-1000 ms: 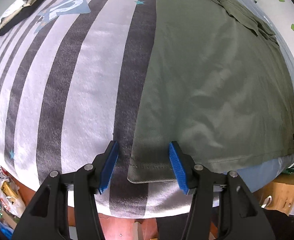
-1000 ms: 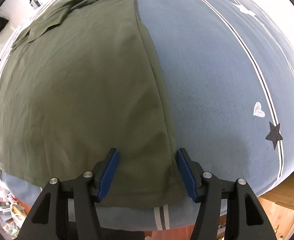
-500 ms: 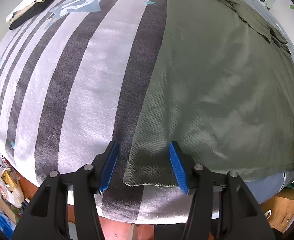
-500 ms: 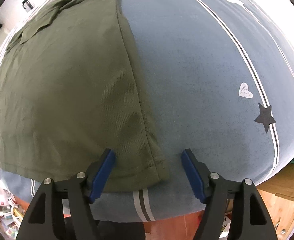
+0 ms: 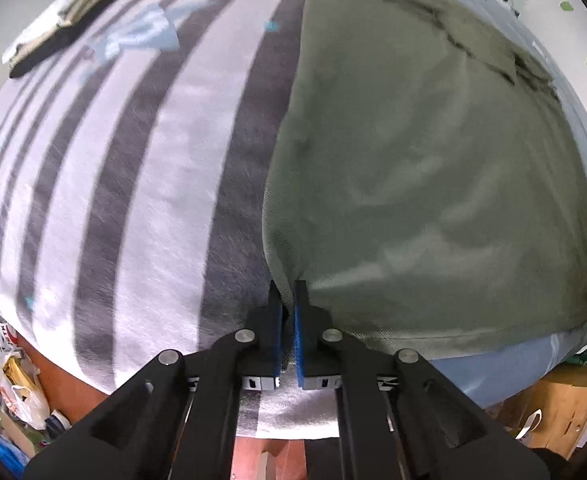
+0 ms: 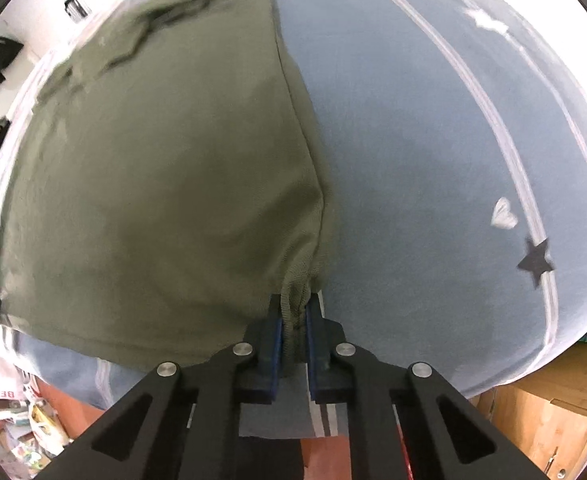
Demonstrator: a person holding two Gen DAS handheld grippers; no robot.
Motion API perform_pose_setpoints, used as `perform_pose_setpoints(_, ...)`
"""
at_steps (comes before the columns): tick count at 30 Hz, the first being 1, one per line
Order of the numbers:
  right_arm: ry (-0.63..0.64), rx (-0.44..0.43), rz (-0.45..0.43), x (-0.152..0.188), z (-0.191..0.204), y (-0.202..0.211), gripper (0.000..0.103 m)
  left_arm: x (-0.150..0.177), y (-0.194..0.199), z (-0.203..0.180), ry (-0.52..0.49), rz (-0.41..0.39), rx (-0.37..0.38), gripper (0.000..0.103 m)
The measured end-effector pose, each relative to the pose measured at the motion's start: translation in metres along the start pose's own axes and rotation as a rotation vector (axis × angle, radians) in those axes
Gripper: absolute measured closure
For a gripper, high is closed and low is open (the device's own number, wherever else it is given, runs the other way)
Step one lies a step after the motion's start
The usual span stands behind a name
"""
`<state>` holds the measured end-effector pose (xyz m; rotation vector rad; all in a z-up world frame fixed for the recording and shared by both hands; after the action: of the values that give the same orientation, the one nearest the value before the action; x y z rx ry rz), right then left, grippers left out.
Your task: Fold clothes
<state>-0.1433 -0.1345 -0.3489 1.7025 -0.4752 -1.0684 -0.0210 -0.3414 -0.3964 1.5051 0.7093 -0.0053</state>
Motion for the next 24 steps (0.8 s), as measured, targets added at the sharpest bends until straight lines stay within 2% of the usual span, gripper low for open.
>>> perform_pose_setpoints(4, 0.016, 0.002, -0.079, -0.034, 0.009, 0.033, 0.094, -0.024, 0.037, 0.006, 0.02, -0.074, 0.018, 0.1)
perform_pose_setpoints(6, 0.019, 0.003, -0.121, -0.058, 0.017, 0.045, 0.094, -0.034, 0.049, -0.011, 0.041, -0.115, 0.04, 0.1)
perform_pose_setpoints(7, 0.017, 0.006, -0.141, -0.071, 0.023, 0.048, 0.094, -0.061, 0.044, -0.018, 0.048, -0.131, 0.054, 0.1)
perform_pose_setpoints(8, 0.016, 0.009, -0.162, -0.084, 0.029, 0.052, 0.094, -0.101, 0.037, -0.013, 0.05, -0.149, 0.066, 0.1)
perform_pose_setpoints(10, 0.023, 0.024, -0.205, -0.095, 0.047, 0.067, 0.094, -0.181, 0.002, -0.029, 0.03, -0.18, 0.084, 0.1)
perform_pose_setpoints(12, 0.03, 0.032, -0.25, -0.113, 0.066, 0.066, 0.094, -0.231, -0.014, -0.035, -0.014, -0.205, 0.073, 0.1)
perform_pose_setpoints(17, 0.048, 0.012, -0.324, -0.205, 0.075, 0.046, 0.094, -0.331, -0.045, -0.05, -0.066, -0.242, 0.05, 0.1)
perform_pose_setpoints(19, 0.053, 0.002, -0.333, -0.235, 0.084, 0.016, 0.094, -0.367, -0.067, -0.054, -0.08, -0.241, 0.027, 0.1)
perform_pose_setpoints(24, 0.071, -0.029, -0.32, -0.305, 0.089, -0.032, 0.094, -0.425, -0.109, -0.065, -0.062, -0.199, -0.02, 0.1)
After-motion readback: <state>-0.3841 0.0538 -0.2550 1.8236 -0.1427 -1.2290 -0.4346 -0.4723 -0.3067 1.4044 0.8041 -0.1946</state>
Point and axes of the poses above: each gripper's, at about its wrist camera, not at the fingertips, and y roughly against the way its jaws point, z to its left, x to its underside, the point moved 8 cm from there along -y, roughly the way its jaws point, and after that the axes turned 9 degrees about -z, right-handed, at the moved point
